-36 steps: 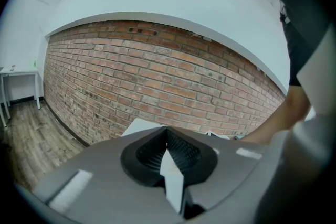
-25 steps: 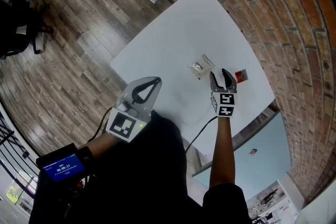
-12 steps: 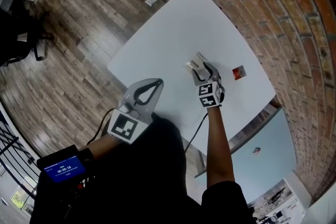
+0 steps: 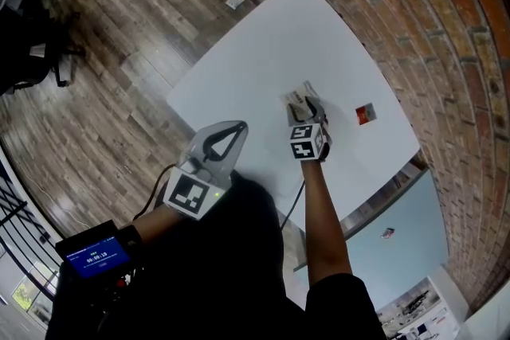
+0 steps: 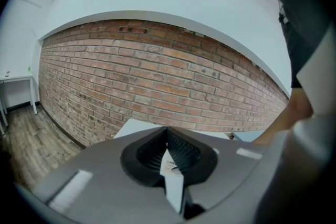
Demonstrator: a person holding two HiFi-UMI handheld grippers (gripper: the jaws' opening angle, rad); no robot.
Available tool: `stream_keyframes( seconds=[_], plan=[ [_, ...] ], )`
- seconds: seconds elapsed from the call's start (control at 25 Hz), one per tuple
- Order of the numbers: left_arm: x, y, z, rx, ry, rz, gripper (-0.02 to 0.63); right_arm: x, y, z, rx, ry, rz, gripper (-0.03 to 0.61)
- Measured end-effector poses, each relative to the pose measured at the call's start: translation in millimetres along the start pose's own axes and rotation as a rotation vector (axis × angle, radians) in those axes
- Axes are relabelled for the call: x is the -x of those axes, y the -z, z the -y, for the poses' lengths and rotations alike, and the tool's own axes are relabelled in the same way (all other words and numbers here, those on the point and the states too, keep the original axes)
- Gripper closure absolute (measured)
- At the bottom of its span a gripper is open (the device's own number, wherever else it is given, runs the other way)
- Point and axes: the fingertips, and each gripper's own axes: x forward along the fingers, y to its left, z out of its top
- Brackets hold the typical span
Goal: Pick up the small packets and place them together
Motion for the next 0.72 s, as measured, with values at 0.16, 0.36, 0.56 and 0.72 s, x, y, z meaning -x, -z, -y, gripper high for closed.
stream_keyframes(
  seconds=[0.16,0.36,0.56,0.72],
  plan=[
    [5,1,6,0.005,0.006,0.008,0.614,18,-2,-1,0.019,0.038,0.023,0.362],
    [2,1,10,0.009,0.03,0.008,0.614,67,11,33,-0.079,0.13,0.108,0.364],
    [-3,2,19,0.0,0.059,0.006,0.614,107,78,123,-0.376,0.293,0.121,0.422],
    [-6,2,34,-0.001,0.069,0.006,0.614,117,126,182,-0.514,0.359,0.089,0.434]
  ],
)
